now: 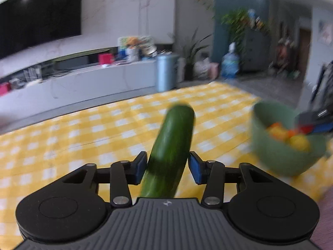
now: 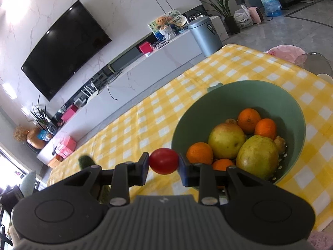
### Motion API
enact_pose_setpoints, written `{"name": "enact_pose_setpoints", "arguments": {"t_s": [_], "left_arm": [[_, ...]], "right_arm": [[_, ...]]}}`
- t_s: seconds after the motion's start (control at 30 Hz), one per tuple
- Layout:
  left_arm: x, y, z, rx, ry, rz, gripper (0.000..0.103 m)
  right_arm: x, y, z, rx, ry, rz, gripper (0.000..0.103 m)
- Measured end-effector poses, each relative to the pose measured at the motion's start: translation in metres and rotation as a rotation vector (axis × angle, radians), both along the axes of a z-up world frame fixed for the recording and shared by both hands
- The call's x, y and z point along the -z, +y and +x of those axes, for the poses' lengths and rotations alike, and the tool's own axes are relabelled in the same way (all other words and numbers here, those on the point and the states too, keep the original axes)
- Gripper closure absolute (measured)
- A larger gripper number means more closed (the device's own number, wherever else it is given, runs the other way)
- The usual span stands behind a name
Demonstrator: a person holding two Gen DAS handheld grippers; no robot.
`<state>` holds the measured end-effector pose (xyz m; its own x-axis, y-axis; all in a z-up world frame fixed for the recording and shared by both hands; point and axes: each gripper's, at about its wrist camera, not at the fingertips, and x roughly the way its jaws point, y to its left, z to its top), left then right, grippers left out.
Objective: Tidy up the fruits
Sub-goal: 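Grasp the cucumber lengthwise with the left tool while the right tool holds the tomato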
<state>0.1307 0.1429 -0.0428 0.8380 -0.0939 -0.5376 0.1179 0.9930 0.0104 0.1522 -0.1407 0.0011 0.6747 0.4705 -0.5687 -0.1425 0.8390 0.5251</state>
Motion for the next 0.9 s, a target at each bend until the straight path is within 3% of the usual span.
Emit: {"name": "enact_pose_setpoints", "arguments": {"t_s": [0.13,0.17,0.23,0.3,0.4,0.47,0.53,0.6,0.67,0.7,0.8,0.9], "left_arm": [[0.022,0.017,0.016,-0.075,0.097,-0.037,0.091],[0.021,0.022,0.016,-0.077,0.055,-0.062,0.093],[0.017,0.033,0.022,-0.067,0.094,-0.153,0.098],[0.015,0.039,0.027,-0.071,0.113,-0.184,0.098],[0.017,0.042,0.032,-0.107,0.143,-0.164,0.085],[0.015,0.044,0.035,-0.143,0.169,-0.215,0.077],[0.013,0.043,0.041,-0.144,0.166,-0.257,0.048],[0.013,0.037,0.052,-0.144,0.174,-0.240,0.040],[0.020,0.028,0.067,-0.175,0.244,-0.172,0.035],[0.023,0.026,0.073,-0.182,0.270,-0.168,0.032],[0.029,0.017,0.082,-0.203,0.302,-0.193,0.036],[0.033,0.005,0.090,-0.212,0.328,-0.156,0.036]], "right_arm": [[0.000,0.003,0.001,-0.001,0.001,-0.014,0.076],[0.001,0.004,0.002,0.000,0.003,-0.019,0.076],[0.002,0.006,0.003,-0.001,0.006,-0.033,0.076],[0.004,0.008,0.004,-0.005,0.009,-0.040,0.076],[0.004,0.009,0.005,-0.003,0.012,-0.045,0.076],[0.004,0.010,0.005,-0.004,0.015,-0.047,0.076],[0.005,0.011,0.006,-0.006,0.018,-0.047,0.076],[0.006,0.011,0.007,-0.009,0.022,-0.042,0.076],[0.006,0.010,0.007,-0.014,0.021,-0.038,0.076],[0.006,0.009,0.007,-0.013,0.020,-0.036,0.076],[0.006,0.008,0.007,-0.014,0.021,-0.034,0.076],[0.006,0.007,0.007,-0.019,0.021,-0.028,0.076]]}}
